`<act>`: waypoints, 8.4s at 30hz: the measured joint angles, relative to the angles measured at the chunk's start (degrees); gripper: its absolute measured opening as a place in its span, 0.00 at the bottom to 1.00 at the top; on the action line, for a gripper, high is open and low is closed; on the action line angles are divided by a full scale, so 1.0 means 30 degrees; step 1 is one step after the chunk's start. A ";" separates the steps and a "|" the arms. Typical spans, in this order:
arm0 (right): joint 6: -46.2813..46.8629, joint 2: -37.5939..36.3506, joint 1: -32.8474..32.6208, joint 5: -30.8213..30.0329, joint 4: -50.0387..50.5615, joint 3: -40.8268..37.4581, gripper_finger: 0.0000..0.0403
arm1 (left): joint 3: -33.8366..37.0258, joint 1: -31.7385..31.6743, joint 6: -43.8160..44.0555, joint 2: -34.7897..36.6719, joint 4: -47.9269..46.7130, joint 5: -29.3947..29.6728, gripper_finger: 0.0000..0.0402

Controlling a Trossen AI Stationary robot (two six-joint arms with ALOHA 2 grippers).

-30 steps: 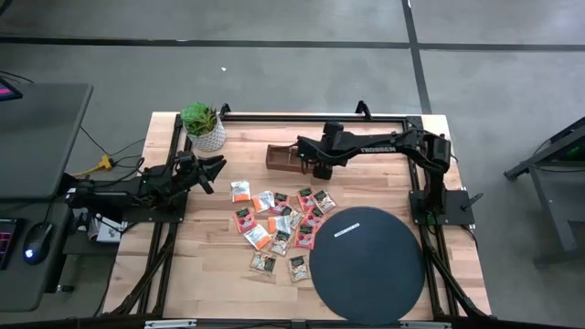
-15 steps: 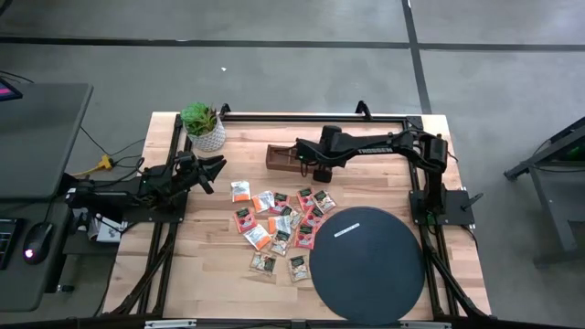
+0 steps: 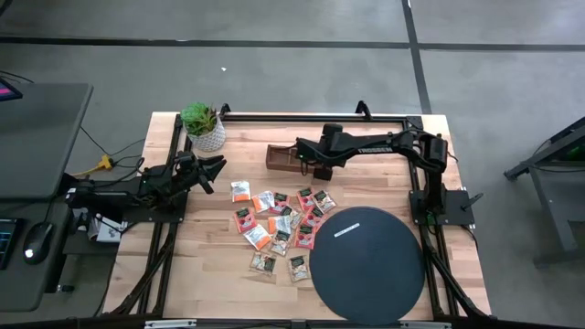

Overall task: Pick & Place Tea
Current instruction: Put the white orange tea sachet into the right section of the wooden organizer

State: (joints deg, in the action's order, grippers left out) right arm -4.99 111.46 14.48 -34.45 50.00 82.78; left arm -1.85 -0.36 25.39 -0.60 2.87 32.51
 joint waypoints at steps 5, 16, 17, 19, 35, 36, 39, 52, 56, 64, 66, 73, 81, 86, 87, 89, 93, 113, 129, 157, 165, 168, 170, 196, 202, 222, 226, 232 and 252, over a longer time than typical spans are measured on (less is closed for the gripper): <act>0.0083 -0.0853 -0.0385 0.1188 0.0066 0.0037 0.37 | -0.0001 0.0005 0.0000 0.0000 0.0006 0.0001 0.31; 0.0319 -0.1326 -0.1366 0.8909 -0.0498 0.0051 0.37 | 0.0000 0.0002 -0.0004 0.0000 0.0000 0.0007 0.31; 0.0527 -0.1326 -0.1488 0.9316 -0.0702 0.0051 0.37 | 0.0000 0.0002 -0.0004 0.0000 0.0000 0.0007 0.31; 0.0709 -0.1326 -0.1803 1.0009 -0.1059 0.0051 0.37 | 0.0000 0.0004 -0.0001 0.0000 0.0000 0.0007 0.31; 0.2341 -0.0143 -0.5150 1.4795 -0.4078 -0.0189 0.37 | -0.0007 0.0005 0.0000 -0.0007 0.0000 0.0007 0.31; 0.3458 -0.0007 -0.5228 1.4577 -0.4400 -0.0189 0.37 | 0.0000 0.0005 -0.0004 0.0000 0.0000 0.0007 0.31; 0.8419 0.0425 -0.5420 1.3933 -0.5145 -0.0146 0.37 | 0.0000 -0.0002 0.0000 0.0000 0.0004 -0.0060 0.31; 2.3748 0.1721 -0.6627 1.3027 -0.7859 -0.0116 0.37 | 0.0000 -0.0001 0.0000 0.0000 -0.0007 -0.0219 0.31; 2.5708 0.2436 -0.6885 1.2886 -0.8304 -0.0117 0.37 | 0.0000 -0.0002 0.0000 -0.0005 -0.0010 -0.0282 0.31; 2.6520 0.2601 -0.6968 1.2119 -0.8307 -0.0117 0.45 | -0.0002 0.0005 0.0000 0.0000 -0.0007 -0.0357 0.31; 2.6595 0.2604 -0.6969 1.2152 -0.8339 -0.0117 0.47 | -0.0003 -0.0002 0.0000 -0.0003 -0.0007 -0.0354 0.31; 2.7029 0.3253 -0.7068 1.2695 -0.9237 0.0240 0.48 | 0.0000 0.0002 -0.0004 -0.0007 -0.0004 -0.0357 0.31; 2.6838 0.4656 -0.7053 1.3462 -0.9205 0.1745 0.47 | -0.0007 -0.0002 0.0000 -0.0007 -0.0007 -0.0577 0.31; 2.6806 0.4743 -0.7048 1.3255 -0.8771 0.1765 0.39 | -0.0002 -0.0002 0.0000 -0.0007 -0.0007 -0.0703 0.31; 2.6800 0.4743 -0.7046 1.3211 -0.8706 0.1763 0.36 | -0.0002 -0.0002 0.0000 -0.0007 -0.0007 -0.0707 0.31; 2.6546 0.4755 -0.7046 1.3149 -0.8652 0.1756 0.30 | -0.0007 -0.0002 0.0000 -0.0007 -0.0009 -0.0714 0.31; 2.6083 0.4781 -0.6951 1.3139 -0.8569 0.1727 0.16 | 0.0000 -0.0002 0.0000 -0.0007 -0.0007 -0.0714 0.31; 2.3370 0.4932 -0.6699 1.2505 -0.5871 0.3914 0.00 | -0.0006 -0.0002 0.0000 -0.0007 -0.0007 -0.0699 0.31; 1.8433 0.4874 -0.6470 0.8223 0.5633 1.1763 0.00 | 0.0000 -0.0002 0.0000 -0.0007 -0.0007 -0.0692 0.31; 0.4271 0.4816 -0.2134 -0.2044 1.3358 1.1132 0.00 | -0.0001 -0.0001 0.0000 0.0000 -0.0007 -0.0685 0.31; 0.3377 0.4816 -0.1842 -0.2496 1.1928 0.9237 0.00 | -0.0004 -0.0002 0.0000 0.0000 -0.0007 -0.0685 0.31; 0.3288 0.4816 -0.1736 -0.2373 1.0935 0.8780 0.00 | 0.0000 -0.0001 0.0000 0.0000 -0.0007 -0.0685 0.31; 0.3038 0.4816 -0.1701 -0.2350 1.0651 0.8373 0.00 | -0.0003 0.0001 -0.0003 0.0000 -0.0007 -0.0685 0.31; 0.1996 0.4823 -0.1698 0.0445 0.8654 0.6841 0.21 | 0.0000 0.0001 0.0000 0.0000 -0.0007 -0.0689 0.31; 0.2076 0.4823 -0.1698 0.0484 0.8654 0.6841 0.38 | 0.0000 -0.0002 0.0000 0.0000 -0.0007 -0.0692 0.31; 0.0068 0.1500 -0.2506 0.4772 0.6126 0.6892 0.51 | 0.0000 0.0001 -0.0005 0.0000 -0.0007 -0.0687 0.31; -0.0983 0.1486 -0.3312 0.7704 0.4594 0.6892 0.51 | -0.0004 -0.0001 0.0000 0.0000 -0.0007 -0.0692 0.31; -0.2471 0.1959 -0.4296 0.8964 0.3579 0.7420 0.51 | 0.0000 0.0000 -0.0002 0.0000 -0.0007 -0.0685 0.31; -0.3021 0.9216 -0.5108 1.2259 0.5361 1.6795 0.51 | 0.0000 0.0005 -0.0001 -0.0007 -0.0006 -0.0736 0.31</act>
State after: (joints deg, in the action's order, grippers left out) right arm -14.06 139.11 -0.84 2.33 66.09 133.17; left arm -1.85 -0.34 25.38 -0.62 2.86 30.30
